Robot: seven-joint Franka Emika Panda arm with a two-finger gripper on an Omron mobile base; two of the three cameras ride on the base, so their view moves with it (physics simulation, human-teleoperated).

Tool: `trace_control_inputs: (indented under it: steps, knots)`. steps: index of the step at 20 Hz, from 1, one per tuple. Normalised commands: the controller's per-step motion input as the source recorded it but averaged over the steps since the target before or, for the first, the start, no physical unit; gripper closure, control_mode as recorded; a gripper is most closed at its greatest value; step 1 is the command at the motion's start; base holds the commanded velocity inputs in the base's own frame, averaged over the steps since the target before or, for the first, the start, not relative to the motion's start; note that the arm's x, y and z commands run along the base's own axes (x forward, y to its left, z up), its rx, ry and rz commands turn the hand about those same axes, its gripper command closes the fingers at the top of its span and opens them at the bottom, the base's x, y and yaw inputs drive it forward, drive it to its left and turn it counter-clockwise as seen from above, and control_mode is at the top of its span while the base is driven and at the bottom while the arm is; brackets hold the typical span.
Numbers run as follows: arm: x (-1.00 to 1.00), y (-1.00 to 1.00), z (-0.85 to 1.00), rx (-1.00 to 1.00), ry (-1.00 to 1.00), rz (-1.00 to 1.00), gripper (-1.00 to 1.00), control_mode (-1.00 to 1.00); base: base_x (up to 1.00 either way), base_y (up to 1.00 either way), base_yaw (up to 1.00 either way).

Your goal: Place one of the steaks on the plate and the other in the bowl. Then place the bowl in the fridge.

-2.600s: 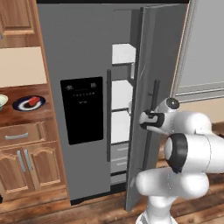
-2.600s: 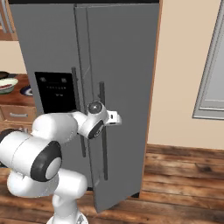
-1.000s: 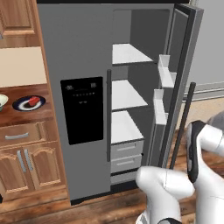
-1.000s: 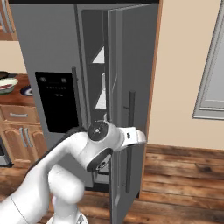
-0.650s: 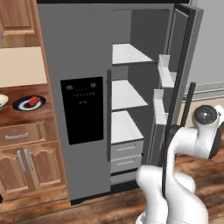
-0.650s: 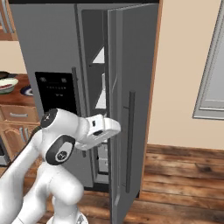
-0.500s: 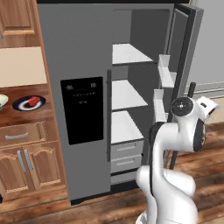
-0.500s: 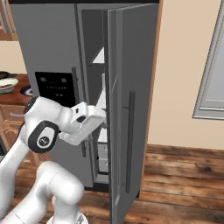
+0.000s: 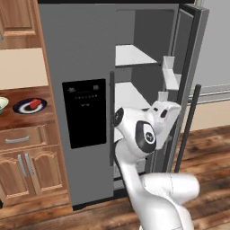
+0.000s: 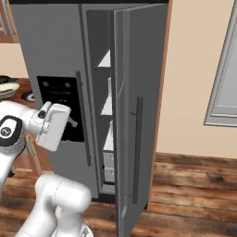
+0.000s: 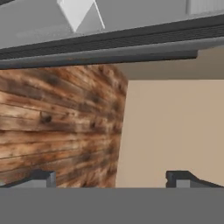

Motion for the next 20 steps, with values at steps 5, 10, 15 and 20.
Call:
trace_control_inputs:
  steps: [5, 10, 15, 20]
  knots:
    - [0.5, 0.32, -0.03, -0.03, 0.05, -0.05, -1.0, -1.0, 0.0, 0.0, 0.0]
    - [1.0, 0.03, -0.41, -0.17, 0.29, -0.19, -1.0, -1.0, 0.0, 0.0, 0.0]
    - [1.0, 0.09, -0.43, -0.01, 0.11, -0.07, -1.0, -1.0, 0.0, 0.0, 0.0]
    - [1.0, -0.15, -0.04, 0.13, 0.21, 0.22, -1.0, -1.0, 0.0, 0.0, 0.0]
